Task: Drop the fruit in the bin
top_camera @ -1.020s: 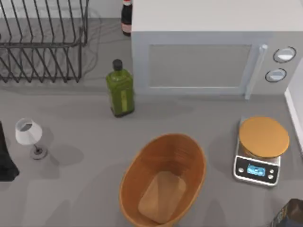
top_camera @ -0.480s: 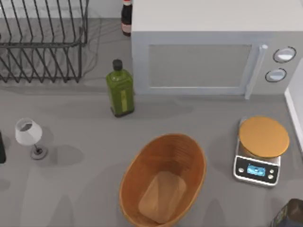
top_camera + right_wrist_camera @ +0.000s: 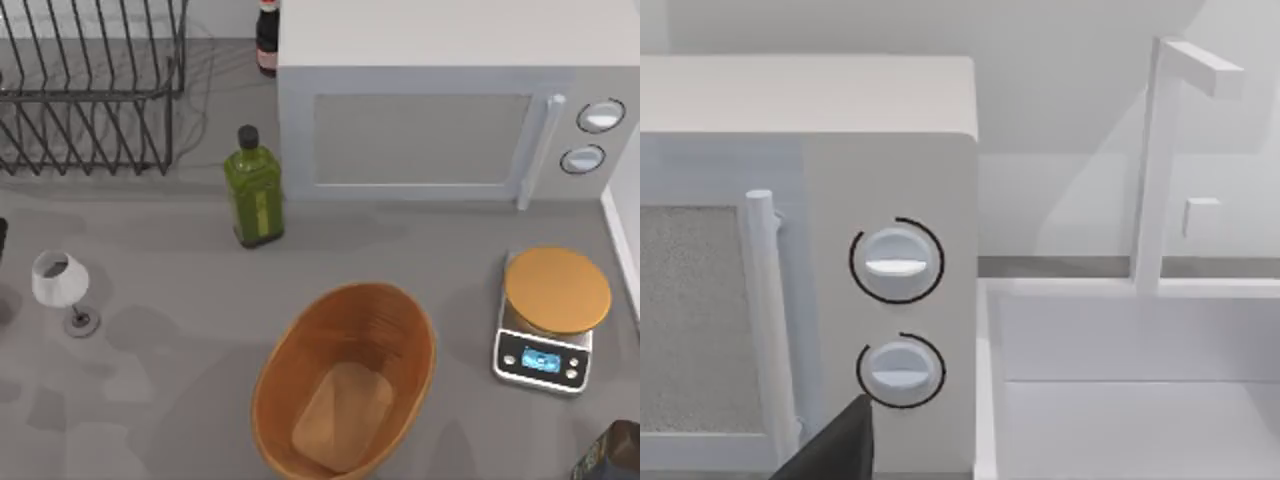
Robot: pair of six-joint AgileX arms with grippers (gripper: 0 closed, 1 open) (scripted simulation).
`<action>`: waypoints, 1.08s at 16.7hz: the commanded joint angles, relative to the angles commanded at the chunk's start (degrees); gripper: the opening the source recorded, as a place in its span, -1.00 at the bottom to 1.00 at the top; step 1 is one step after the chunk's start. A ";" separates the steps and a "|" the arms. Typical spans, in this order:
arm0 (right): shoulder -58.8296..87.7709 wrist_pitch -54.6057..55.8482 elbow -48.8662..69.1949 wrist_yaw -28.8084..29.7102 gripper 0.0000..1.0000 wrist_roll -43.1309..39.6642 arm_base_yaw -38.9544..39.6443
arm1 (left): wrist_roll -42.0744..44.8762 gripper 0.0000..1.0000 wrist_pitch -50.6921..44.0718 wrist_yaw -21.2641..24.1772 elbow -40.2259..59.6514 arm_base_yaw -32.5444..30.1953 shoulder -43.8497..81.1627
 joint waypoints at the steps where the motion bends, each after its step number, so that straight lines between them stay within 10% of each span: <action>1: 0.00 0.00 0.00 0.00 1.00 0.00 0.00 | 1.37 1.00 -2.79 0.16 3.55 0.68 5.12; 9: 0.00 0.00 0.00 0.00 1.00 0.00 0.00 | 9.24 1.00 -17.83 1.16 24.83 4.56 34.24; 18: 0.00 0.00 0.00 0.00 1.00 0.00 0.00 | 9.71 1.00 -18.18 1.20 26.32 4.61 37.39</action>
